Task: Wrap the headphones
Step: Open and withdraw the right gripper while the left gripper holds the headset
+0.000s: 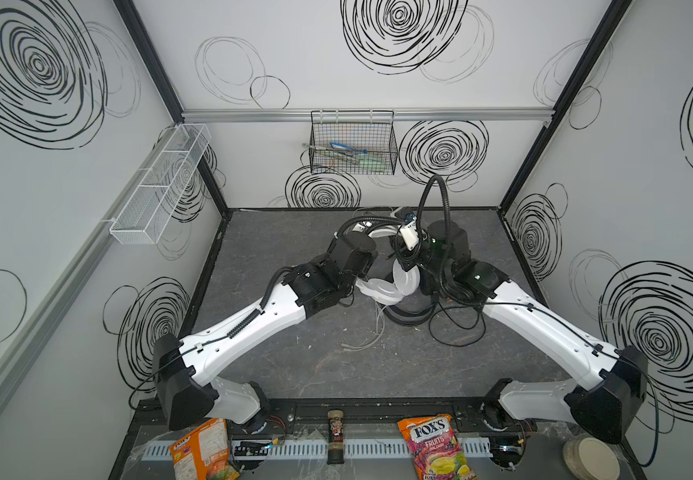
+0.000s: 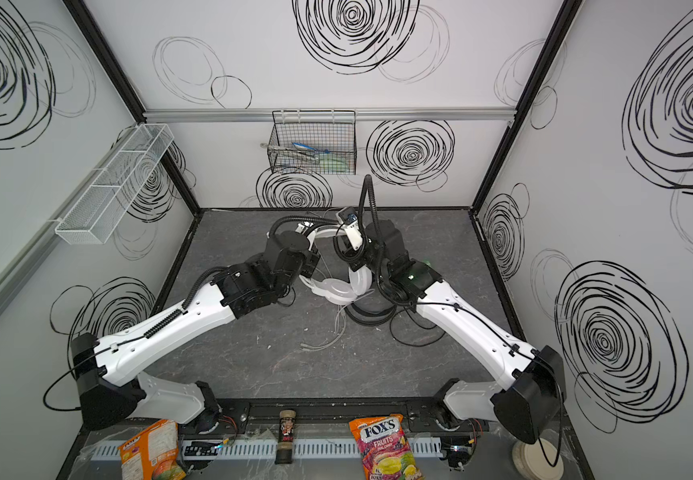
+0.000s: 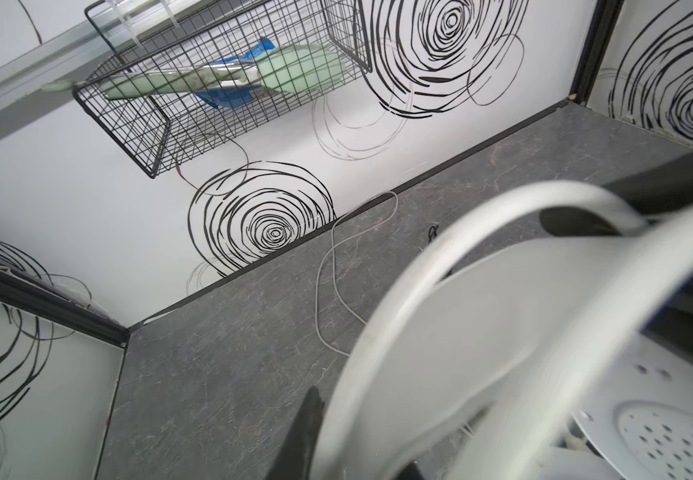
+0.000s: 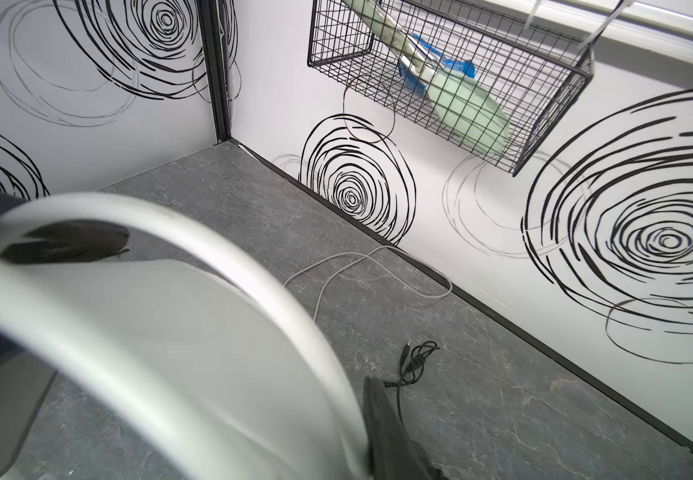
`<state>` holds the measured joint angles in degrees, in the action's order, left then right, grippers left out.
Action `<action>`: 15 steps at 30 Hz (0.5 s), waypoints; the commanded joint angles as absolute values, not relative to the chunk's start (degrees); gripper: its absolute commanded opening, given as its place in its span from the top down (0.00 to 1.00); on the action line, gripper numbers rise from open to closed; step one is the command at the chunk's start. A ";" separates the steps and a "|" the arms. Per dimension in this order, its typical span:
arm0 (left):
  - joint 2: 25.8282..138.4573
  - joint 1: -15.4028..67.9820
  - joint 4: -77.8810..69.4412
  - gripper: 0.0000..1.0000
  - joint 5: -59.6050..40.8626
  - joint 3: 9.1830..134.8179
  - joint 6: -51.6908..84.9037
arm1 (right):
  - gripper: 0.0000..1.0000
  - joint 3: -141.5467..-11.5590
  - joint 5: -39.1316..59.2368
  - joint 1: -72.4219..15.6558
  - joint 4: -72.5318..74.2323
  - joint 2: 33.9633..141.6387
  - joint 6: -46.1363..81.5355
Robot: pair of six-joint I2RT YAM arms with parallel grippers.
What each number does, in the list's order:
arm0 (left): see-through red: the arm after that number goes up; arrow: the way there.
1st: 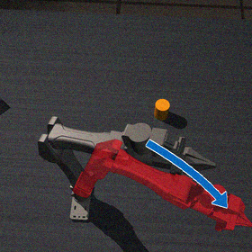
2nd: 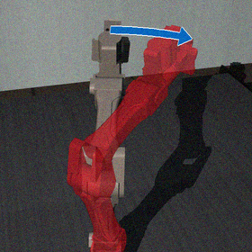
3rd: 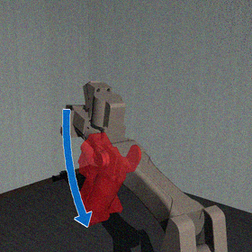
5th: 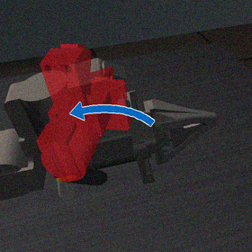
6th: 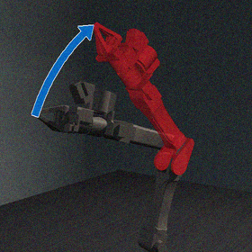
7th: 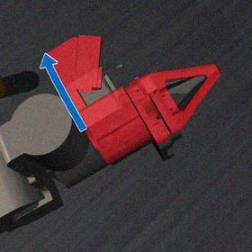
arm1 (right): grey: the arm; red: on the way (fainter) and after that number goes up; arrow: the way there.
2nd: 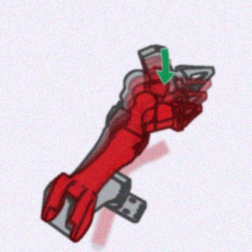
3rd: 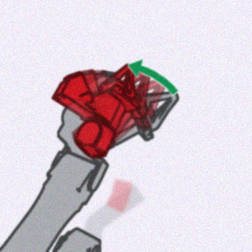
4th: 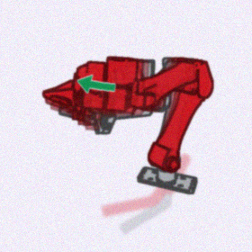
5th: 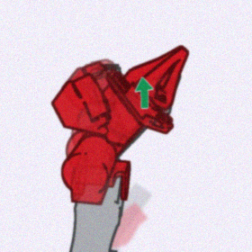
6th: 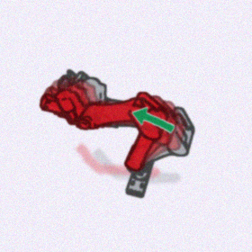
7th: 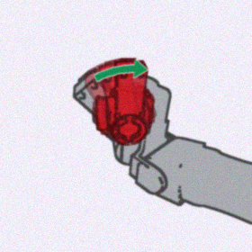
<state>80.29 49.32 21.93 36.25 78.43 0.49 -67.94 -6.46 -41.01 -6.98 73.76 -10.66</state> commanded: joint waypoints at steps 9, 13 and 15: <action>75.04 37.38 24.95 0.96 30.75 79.12 7.31 | 0.24 -65.69 -2.96 -40.40 1.74 65.21 -13.87; 73.25 31.20 27.74 1.00 28.08 79.99 9.62 | 0.24 -65.40 2.45 -36.96 1.58 62.98 -13.75; 72.11 27.64 29.48 1.00 26.16 80.90 11.59 | 0.24 -64.51 5.78 -33.09 1.13 61.35 -10.97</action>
<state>75.00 31.22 30.22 29.71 78.32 6.52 -65.78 0.73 -36.75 -0.05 63.51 -12.84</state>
